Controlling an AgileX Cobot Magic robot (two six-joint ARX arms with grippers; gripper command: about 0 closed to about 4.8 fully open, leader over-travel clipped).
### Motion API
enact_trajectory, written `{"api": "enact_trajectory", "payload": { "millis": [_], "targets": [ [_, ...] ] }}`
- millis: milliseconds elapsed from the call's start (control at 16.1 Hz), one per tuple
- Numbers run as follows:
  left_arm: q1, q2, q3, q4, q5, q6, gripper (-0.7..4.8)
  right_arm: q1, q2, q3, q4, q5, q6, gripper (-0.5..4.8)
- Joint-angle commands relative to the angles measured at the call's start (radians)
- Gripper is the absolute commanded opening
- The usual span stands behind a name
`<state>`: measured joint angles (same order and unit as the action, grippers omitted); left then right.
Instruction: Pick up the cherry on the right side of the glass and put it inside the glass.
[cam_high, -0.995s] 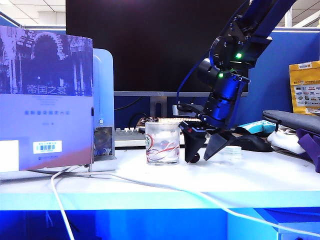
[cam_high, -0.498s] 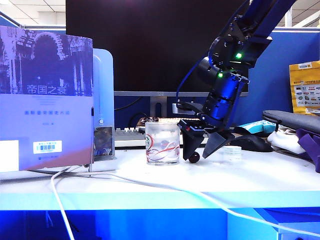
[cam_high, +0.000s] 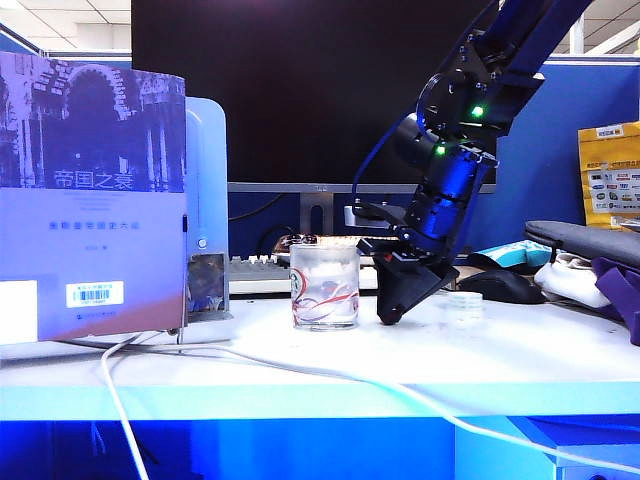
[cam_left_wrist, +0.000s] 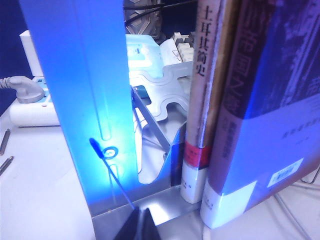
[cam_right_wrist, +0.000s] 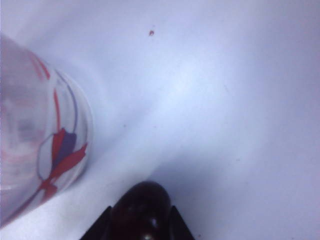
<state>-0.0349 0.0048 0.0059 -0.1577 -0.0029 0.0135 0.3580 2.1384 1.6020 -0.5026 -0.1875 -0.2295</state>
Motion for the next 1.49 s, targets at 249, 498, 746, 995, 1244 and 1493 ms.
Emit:
{"api": "enact_trajectory", "payload": {
  "millis": [249,498,746,995,1244,1493],
  "targets": [
    [0.001,-0.003,0.000,-0.012,0.004,0.005,-0.05,0.000,-0.007,0.003,0.071,0.003,0.043,1.43],
    [0.001,-0.003,0.000,-0.012,0.004,0.005,-0.05,-0.015,-0.024,0.003,0.094,0.044,0.046,1.43],
    [0.001,-0.003,0.000,-0.012,0.004,0.005,-0.05,-0.056,-0.104,0.003,0.103,0.047,0.053,1.43],
    [0.001,-0.003,0.000,-0.012,0.004,0.005,-0.05,-0.056,-0.201,0.003,0.125,-0.108,0.125,1.43],
    [0.001,-0.003,0.000,-0.012,0.004,0.005,-0.05,-0.056,-0.249,0.003,0.156,-0.384,0.229,1.44],
    [0.001,-0.003,0.000,-0.012,0.004,0.005,-0.05,-0.037,-0.243,0.001,0.137,-0.444,0.238,1.44]
  ]
}}
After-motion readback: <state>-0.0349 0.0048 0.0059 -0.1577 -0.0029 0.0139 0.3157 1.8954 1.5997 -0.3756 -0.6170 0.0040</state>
